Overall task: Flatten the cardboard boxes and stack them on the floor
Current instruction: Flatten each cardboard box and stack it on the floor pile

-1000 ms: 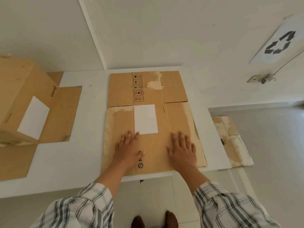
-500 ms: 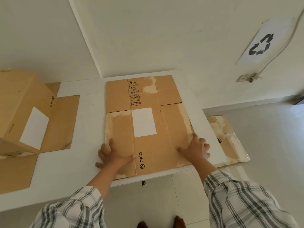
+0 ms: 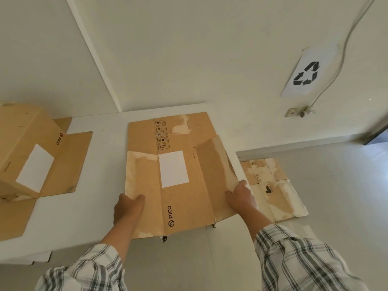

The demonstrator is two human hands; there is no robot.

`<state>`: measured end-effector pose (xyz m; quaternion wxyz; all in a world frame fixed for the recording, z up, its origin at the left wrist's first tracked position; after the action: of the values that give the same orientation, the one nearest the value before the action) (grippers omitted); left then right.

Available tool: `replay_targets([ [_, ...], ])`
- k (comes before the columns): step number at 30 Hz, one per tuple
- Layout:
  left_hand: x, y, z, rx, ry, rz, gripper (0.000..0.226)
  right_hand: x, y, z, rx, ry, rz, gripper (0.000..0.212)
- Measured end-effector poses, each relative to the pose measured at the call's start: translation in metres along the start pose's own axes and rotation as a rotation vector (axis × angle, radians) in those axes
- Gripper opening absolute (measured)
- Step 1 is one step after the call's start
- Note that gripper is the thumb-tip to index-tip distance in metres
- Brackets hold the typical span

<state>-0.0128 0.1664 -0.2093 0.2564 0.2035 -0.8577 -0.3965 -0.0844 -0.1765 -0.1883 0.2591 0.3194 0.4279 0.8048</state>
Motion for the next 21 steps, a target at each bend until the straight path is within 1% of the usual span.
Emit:
replay_targets([
  [2, 0.031, -0.008, -0.007, 0.012, 0.001, -0.034, 0.043, -0.006, 0.023, -0.016, -0.001, 0.041, -0.042, 0.037],
  [5, 0.088, -0.027, -0.025, 0.041, -0.003, -0.078, 0.039, -0.022, 0.069, -0.054, 0.042, 0.109, -0.099, 0.043],
  [8, 0.142, -0.053, -0.051, 0.061, -0.026, -0.078, 0.035, -0.039, 0.113, -0.101, 0.053, 0.117, -0.141, 0.047],
  [15, 0.254, -0.128, -0.132, 0.042, -0.136, -0.02, 0.031, -0.084, 0.206, -0.212, 0.033, 0.007, -0.229, 0.034],
  [21, 0.313, -0.208, -0.208, 0.055, -0.221, 0.049, 0.033, -0.148, 0.268, -0.282, 0.015, -0.072, -0.306, 0.03],
])
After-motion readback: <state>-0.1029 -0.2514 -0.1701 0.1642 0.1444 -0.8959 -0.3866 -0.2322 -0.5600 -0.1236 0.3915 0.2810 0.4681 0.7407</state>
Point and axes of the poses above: each hand's wrist, its own x-axis away from the middle knuckle, its own y-axis out of the back of the hand, z = x × y, the point moved 4 cm from there along -x, towards the middle knuckle, and after that the axes turned 13 degrees about -z, right-handed, at the moved point
